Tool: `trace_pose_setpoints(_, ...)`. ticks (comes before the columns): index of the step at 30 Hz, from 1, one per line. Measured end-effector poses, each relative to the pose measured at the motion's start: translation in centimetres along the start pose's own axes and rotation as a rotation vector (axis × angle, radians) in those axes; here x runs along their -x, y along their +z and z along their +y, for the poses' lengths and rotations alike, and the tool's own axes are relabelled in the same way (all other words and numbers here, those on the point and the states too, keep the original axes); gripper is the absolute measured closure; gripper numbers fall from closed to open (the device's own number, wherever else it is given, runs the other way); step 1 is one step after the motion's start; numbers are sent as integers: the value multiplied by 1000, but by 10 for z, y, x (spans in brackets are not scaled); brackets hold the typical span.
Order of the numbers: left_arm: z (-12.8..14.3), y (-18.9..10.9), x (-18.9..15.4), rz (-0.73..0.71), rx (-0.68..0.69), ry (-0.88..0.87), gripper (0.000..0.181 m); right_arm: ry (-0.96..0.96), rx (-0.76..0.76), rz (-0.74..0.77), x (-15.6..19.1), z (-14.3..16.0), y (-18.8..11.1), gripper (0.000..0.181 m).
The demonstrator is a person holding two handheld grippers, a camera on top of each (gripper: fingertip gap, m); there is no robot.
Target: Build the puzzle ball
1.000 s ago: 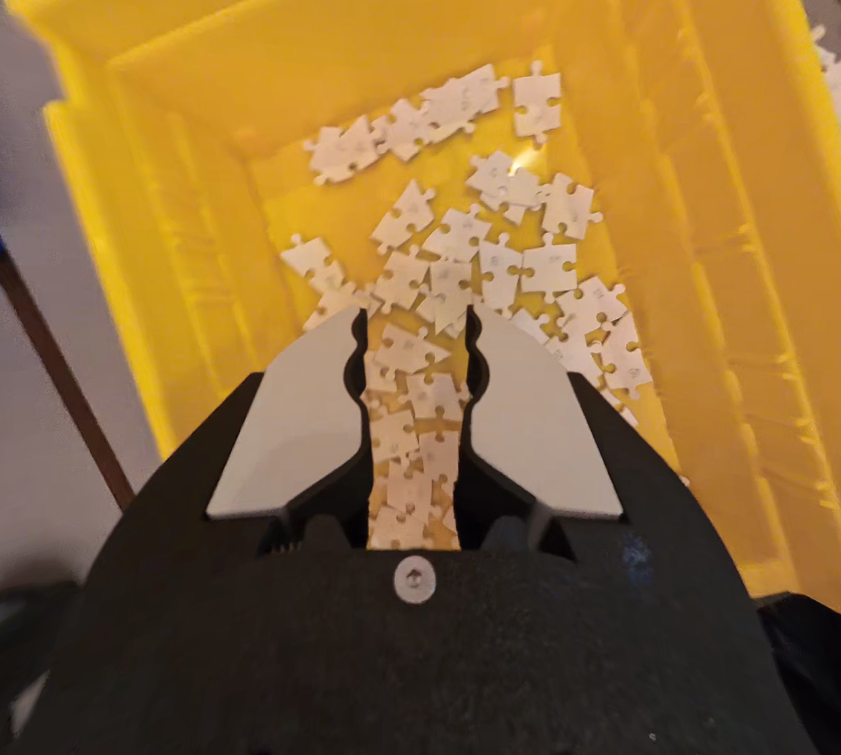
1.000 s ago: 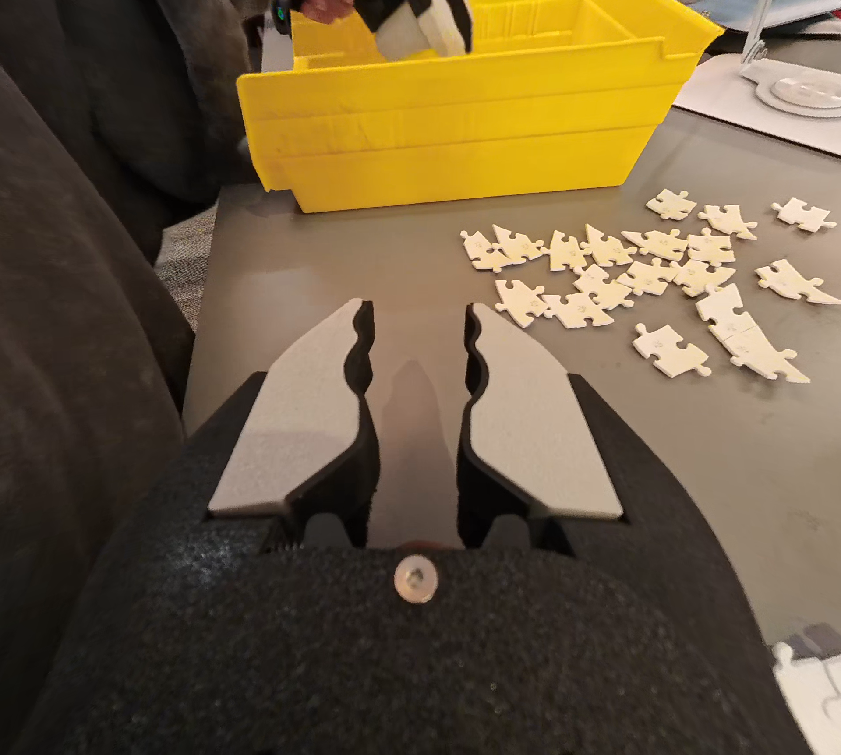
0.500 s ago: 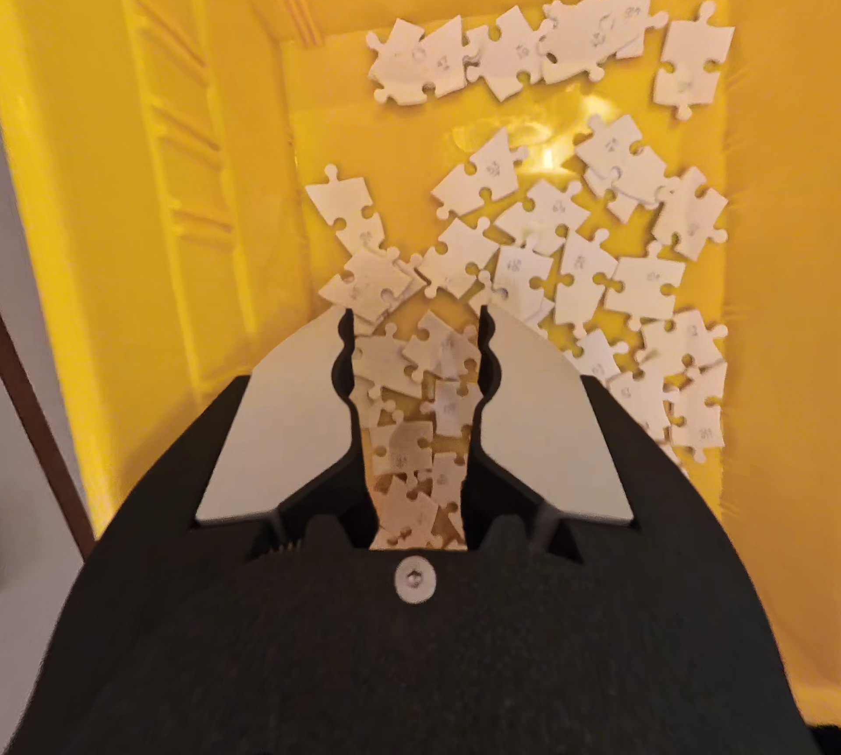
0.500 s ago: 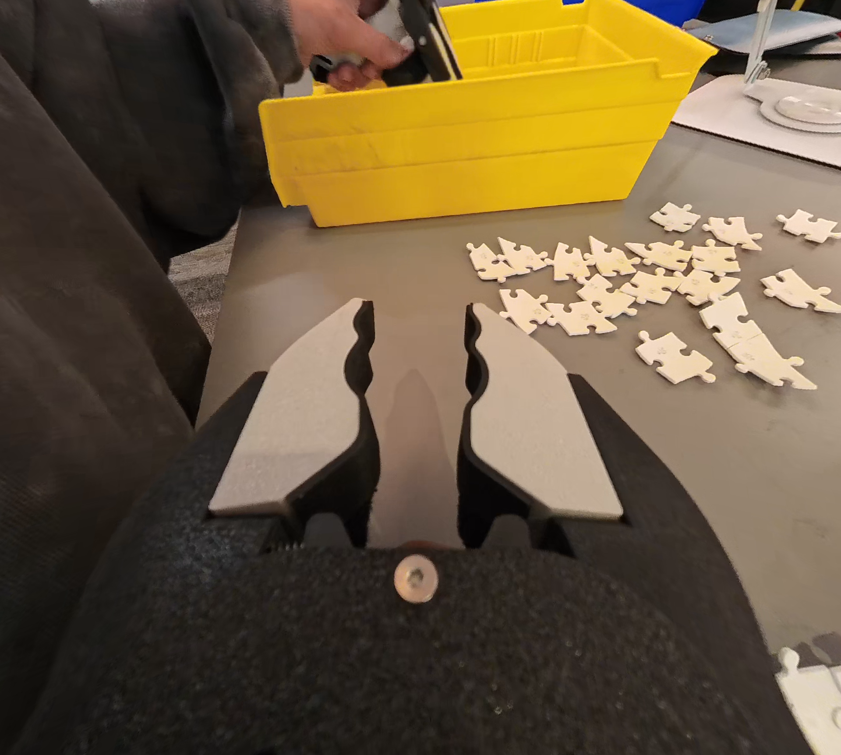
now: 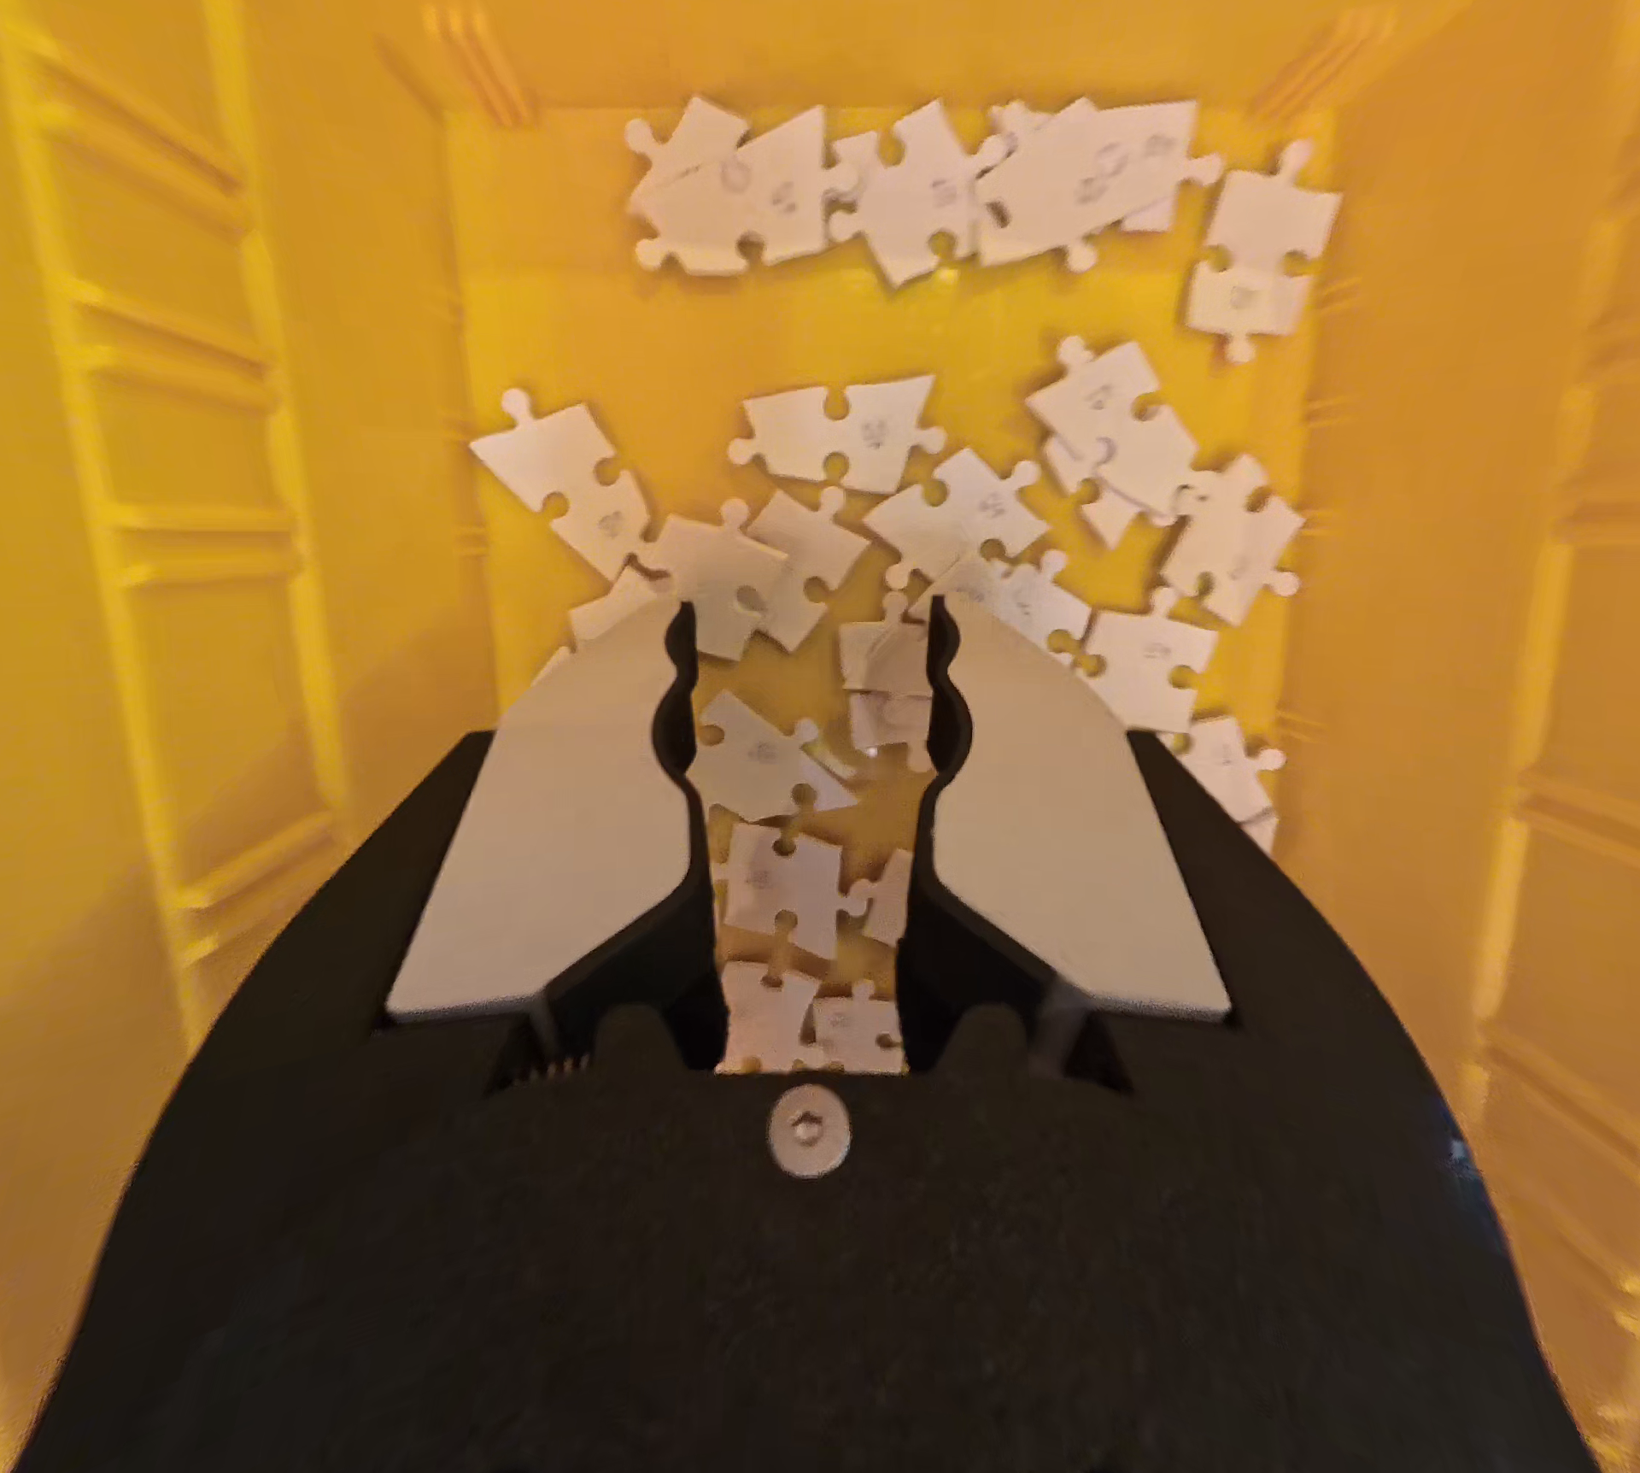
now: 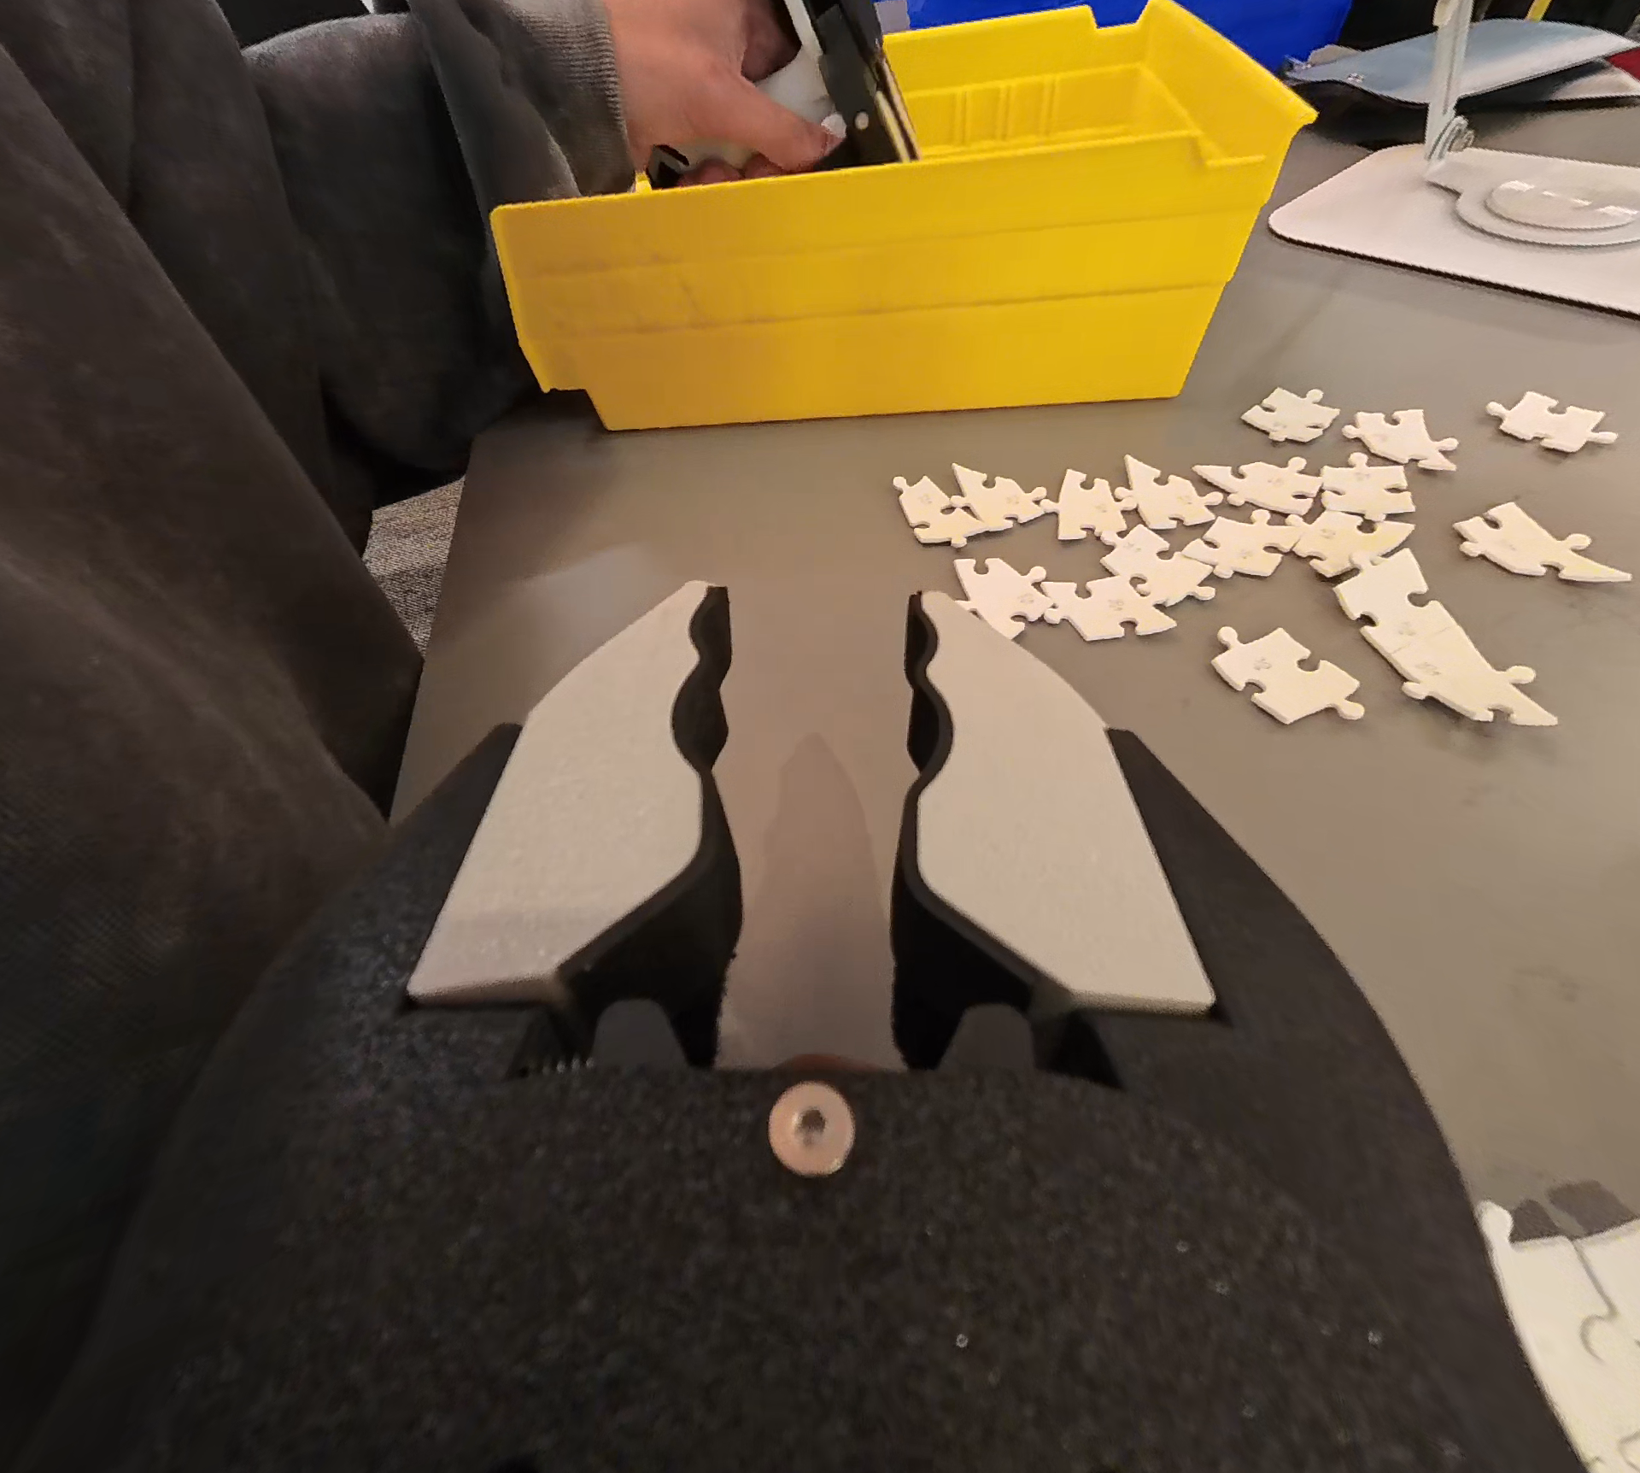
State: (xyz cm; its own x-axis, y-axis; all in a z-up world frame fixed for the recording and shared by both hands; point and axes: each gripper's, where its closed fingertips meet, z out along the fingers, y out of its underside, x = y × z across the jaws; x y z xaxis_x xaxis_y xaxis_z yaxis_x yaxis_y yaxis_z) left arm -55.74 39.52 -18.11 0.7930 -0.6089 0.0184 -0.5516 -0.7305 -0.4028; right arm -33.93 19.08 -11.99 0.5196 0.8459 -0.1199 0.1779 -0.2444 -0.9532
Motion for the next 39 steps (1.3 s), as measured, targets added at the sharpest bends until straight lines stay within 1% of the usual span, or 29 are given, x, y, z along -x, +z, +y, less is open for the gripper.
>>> trace_pose_setpoints(2,-4,-4,-2,9,-24,5,132,0,0,-5,1,0,0,144)
trace_pose_setpoints(3,-4,-7,1,-11,-29,2,132,-1,-2,-6,1,0,0,144)
trace_pose_setpoints(7,1,-12,20,-84,-1,-21,131,-5,-4,-5,1,0,-2,144)
trace_pose_setpoints(9,2,-8,18,-66,11,-17,132,-5,-6,-4,1,0,-2,144)
trace_pose_setpoints(11,3,-1,15,-58,33,-9,138,-4,-8,-4,1,0,-2,144)
trace_pose_setpoints(14,4,4,17,-81,43,-4,152,-8,-3,-2,1,0,-3,144)
trace_pose_setpoints(18,3,3,18,-95,50,7,155,-7,-1,1,0,1,-4,144)
trace_pose_setpoints(21,-9,-6,21,-122,27,33,155,-1,0,-1,0,1,-3,144)
trace_pose_setpoints(23,-26,-12,25,-136,-1,47,154,-5,0,-4,1,1,-3,144)
trace_pose_setpoints(25,-42,-10,26,-133,-4,63,155,-9,0,-11,3,1,-2,144)
trace_pose_setpoints(26,-47,-6,27,-131,16,70,155,-12,0,-13,4,1,-2,144)
trace_pose_setpoints(29,-46,11,33,-144,111,56,154,-20,-1,-11,5,0,-3,144)
trace_pose_setpoints(31,-42,17,32,-139,138,46,154,-20,-3,-5,4,0,-4,144)
trace_pose_setpoints(33,-43,19,38,-165,126,13,155,-16,-7,1,2,0,-6,144)
trace_pose_setpoints(36,-54,20,43,-165,68,-68,155,-4,-13,-8,2,-1,-6,144)
trace_pose_setpoints(39,-60,25,50,-222,74,-93,155,-13,-10,-15,4,-1,-5,144)
